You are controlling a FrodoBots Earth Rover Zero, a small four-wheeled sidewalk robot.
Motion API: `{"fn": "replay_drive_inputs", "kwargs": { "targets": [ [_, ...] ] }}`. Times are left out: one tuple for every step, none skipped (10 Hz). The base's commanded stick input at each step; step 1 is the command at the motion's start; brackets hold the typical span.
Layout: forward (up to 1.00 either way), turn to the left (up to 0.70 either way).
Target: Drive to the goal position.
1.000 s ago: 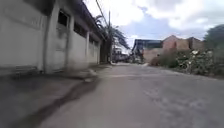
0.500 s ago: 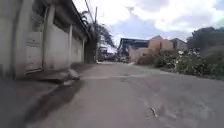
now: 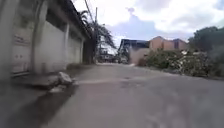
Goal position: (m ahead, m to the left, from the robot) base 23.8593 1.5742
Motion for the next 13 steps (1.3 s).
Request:
{"fn": "replay_drive_inputs", "kwargs": {
  "targets": [
    [1.00,0.00],
    [1.00,0.00],
    [1.00,0.00],
    [1.00,0.00],
    [1.00,0.00],
    [1.00,0.00],
    [1.00,0.00],
    [1.00,0.00],
    [1.00,0.00],
    [1.00,0.00],
    [1.00,0.00],
    [1.00,0.00],
    [1.00,0.00]
  ]
}}
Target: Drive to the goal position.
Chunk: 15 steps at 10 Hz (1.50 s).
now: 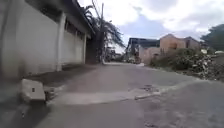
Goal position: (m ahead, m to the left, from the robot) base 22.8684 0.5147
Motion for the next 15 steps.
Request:
{"fn": "replay_drive_inputs", "kwargs": {
  "targets": [
    [1.00,0.00],
    [1.00,0.00],
    [1.00,0.00],
    [1.00,0.00],
    [1.00,0.00],
    [1.00,0.00],
    [1.00,0.00],
    [1.00,0.00],
    [1.00,0.00],
    [1.00,0.00],
    [1.00,0.00],
    [1.00,0.00],
    [1.00,-0.02],
    [1.00,-0.13],
    [1.00,-0.30]
  ]
}}
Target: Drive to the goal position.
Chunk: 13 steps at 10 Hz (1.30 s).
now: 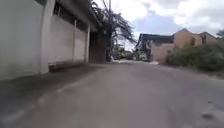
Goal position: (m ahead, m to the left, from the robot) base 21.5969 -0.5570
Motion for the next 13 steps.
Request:
{"fn": "replay_drive_inputs", "kwargs": {
  "targets": [
    [1.00,-0.40],
    [1.00,-0.40],
    [1.00,-0.30],
    [1.00,-0.14],
    [1.00,-0.06],
    [1.00,-0.02],
    [1.00,-0.02],
    [1.00,-0.02],
    [1.00,-0.02],
    [1.00,-0.02],
    [1.00,-0.02],
    [1.00,-0.02],
    [1.00,-0.02]
  ]
}}
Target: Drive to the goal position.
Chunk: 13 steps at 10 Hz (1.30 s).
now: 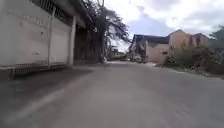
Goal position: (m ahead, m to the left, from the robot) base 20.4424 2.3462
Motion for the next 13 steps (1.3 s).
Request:
{"fn": "replay_drive_inputs", "kwargs": {
  "targets": [
    [1.00,-0.02],
    [1.00,-0.03],
    [1.00,-0.35],
    [1.00,-0.40],
    [1.00,-0.40],
    [1.00,-0.40],
    [1.00,-0.39],
    [1.00,-0.13],
    [1.00,-0.03],
    [1.00,-0.02],
    [1.00,-0.02],
    [1.00,-0.02],
    [1.00,-0.02]
  ]
}}
